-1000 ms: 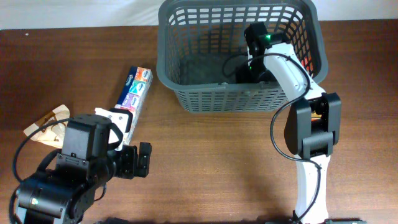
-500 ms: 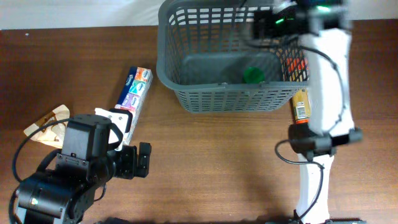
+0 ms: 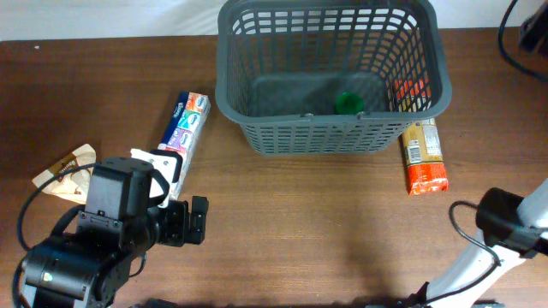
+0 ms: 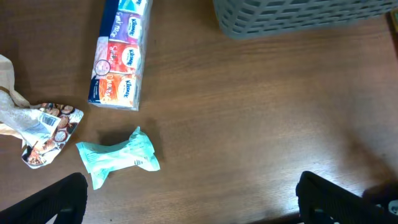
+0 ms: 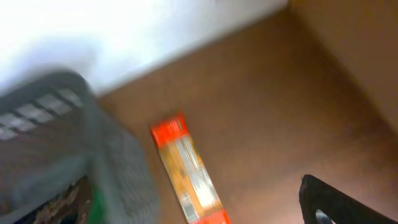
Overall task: Pack container
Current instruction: 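Move the right gripper to the spaghetti packet and grasp it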
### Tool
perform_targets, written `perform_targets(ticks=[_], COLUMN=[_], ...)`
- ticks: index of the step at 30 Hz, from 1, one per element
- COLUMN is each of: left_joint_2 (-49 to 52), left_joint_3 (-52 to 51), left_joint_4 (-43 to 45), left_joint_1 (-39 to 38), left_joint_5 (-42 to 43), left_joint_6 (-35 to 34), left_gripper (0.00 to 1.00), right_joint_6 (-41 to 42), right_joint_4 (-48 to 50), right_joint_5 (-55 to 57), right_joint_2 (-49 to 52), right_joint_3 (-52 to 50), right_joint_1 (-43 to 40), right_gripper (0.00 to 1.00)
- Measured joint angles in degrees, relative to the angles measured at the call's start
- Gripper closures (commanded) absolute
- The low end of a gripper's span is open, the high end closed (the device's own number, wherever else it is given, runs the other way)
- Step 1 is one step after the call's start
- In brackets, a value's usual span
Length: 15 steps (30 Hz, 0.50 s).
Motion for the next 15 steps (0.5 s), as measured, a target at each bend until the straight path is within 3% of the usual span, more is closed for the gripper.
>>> perform_targets(ticks=[7,15], left_joint_2=[0.0,0.0], left_joint_3=[0.0,0.0], left_joint_4=[0.0,0.0], left_joint_1=[0.0,0.0], left_joint_5=[0.0,-0.1], left_joint_6=[0.0,0.0], left_gripper=[0.00,0.00], right_joint_6=[-8.9,-13.4], right_joint_4=[3.1,8.7], right_joint_5=[-6.4,-10.9], right_joint_2=[2.0,2.4], right_joint_3=[-24.0,-38.1], right_joint_1=[-2.4,-2.3], right_gripper=[0.01,0.01])
